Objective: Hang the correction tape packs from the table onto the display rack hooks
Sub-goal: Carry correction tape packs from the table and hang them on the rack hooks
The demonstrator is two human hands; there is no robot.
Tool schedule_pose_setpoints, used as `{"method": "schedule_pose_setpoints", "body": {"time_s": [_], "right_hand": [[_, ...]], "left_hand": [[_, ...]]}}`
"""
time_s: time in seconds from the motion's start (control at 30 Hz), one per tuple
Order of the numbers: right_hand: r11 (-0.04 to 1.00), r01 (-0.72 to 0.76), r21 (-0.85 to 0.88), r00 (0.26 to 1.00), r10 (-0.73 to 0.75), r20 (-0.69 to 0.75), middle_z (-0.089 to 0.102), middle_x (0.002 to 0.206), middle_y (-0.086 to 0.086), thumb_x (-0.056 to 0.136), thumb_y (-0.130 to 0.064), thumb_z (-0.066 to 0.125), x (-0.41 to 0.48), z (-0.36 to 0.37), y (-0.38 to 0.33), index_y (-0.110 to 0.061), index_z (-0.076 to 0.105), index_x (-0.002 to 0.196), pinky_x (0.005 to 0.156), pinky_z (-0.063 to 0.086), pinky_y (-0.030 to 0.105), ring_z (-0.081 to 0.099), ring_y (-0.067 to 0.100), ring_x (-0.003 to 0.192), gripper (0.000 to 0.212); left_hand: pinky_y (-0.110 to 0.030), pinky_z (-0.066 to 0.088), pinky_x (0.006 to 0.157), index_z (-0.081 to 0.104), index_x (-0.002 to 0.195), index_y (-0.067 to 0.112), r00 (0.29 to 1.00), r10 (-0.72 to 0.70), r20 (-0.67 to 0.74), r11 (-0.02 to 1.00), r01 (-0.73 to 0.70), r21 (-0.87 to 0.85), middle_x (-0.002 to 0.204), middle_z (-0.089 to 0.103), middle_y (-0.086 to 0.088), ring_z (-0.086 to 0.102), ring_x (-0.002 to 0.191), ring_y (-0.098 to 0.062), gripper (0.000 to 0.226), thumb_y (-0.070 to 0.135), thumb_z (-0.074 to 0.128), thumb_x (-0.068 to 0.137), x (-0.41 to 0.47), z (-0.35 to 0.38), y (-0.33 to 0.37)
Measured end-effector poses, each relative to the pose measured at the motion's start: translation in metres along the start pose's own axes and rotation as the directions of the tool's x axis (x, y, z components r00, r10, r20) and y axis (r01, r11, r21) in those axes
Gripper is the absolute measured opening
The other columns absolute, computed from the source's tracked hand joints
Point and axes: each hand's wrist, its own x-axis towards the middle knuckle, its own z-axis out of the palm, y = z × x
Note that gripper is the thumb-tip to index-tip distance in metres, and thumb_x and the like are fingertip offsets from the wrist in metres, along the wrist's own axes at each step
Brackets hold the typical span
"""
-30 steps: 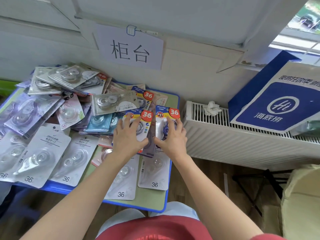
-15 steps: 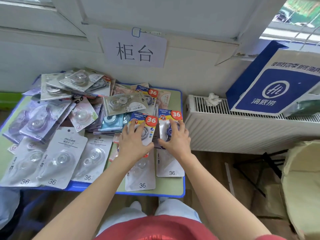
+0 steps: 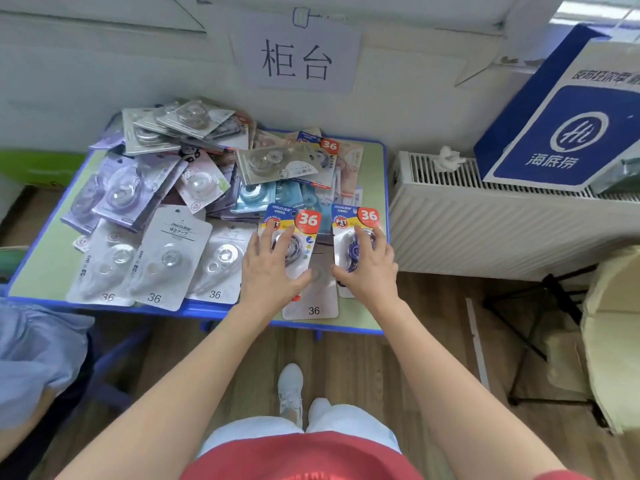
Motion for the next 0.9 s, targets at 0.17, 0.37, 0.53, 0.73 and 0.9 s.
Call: {"method": "schedule_pose_setpoints", "body": {"time_s": [0.17,0.37,0.53,0.73,0.9], "right_hand": [[0.999,0.053,-0.012,0.999,-0.053,0.004,0.006,0.159,0.006,0.082,-0.044,0.066,-0.029,0.015,0.004,-0.026,0.018,0.151,0.11,0.024,0.048,0.011,0.032,0.144,0.086],[0.998,0.067,0.015,0.996,-0.066,-0.061,0.01,0.159,0.007,0.079,-0.043,0.07,-0.064,0.034,0.003,-0.024,0.023,0.151,0.108,0.029,0.052,0.015,0.035,0.143,0.089],[0.998,0.058,0.026,0.99,-0.054,-0.129,0.012,0.158,0.008,0.081,-0.043,0.069,-0.1,0.047,-0.003,-0.023,0.023,0.151,0.109,0.026,0.049,0.016,0.033,0.143,0.086],[0.998,-0.061,-0.014,0.981,0.057,-0.187,0.008,0.159,0.008,0.082,-0.044,0.068,-0.164,0.074,-0.024,-0.024,0.021,0.151,0.107,0.028,0.047,0.014,0.032,0.143,0.087],[0.98,-0.192,0.054,0.947,0.2,-0.251,0.013,0.157,0.011,0.082,-0.043,0.068,-0.237,0.108,-0.04,-0.021,0.023,0.15,0.105,0.03,0.048,0.015,0.032,0.142,0.084]], "left_hand": [[-0.045,0.014,0.117,0.026,0.15,0.026,0.998,-0.046,-0.052,0.999,0.046,-0.012,0.16,0.012,-0.003,0.009,0.146,-0.033,0.081,0.048,0.062,0.08,-0.039,0.003,-0.014],[-0.047,0.014,0.118,0.026,0.15,0.026,0.998,-0.044,-0.053,0.999,0.046,0.028,0.16,0.011,-0.004,0.008,0.146,-0.031,0.082,0.044,0.066,0.081,-0.076,0.005,-0.037],[-0.046,0.015,0.116,0.029,0.149,0.024,0.997,0.028,-0.078,1.0,-0.028,0.003,0.159,0.012,-0.005,0.008,0.146,-0.03,0.081,0.041,0.068,0.081,-0.096,0.001,-0.056],[-0.046,0.016,0.117,0.026,0.15,0.026,0.986,0.16,-0.047,0.987,-0.159,0.019,0.16,0.011,-0.005,0.01,0.146,-0.029,0.082,0.044,0.067,0.081,-0.123,-0.009,-0.1],[-0.043,0.016,0.115,0.025,0.15,0.027,0.957,0.29,0.029,0.957,-0.29,0.007,0.159,0.012,-0.004,0.012,0.145,-0.03,0.081,0.041,0.068,0.082,-0.166,-0.024,-0.125]]}}
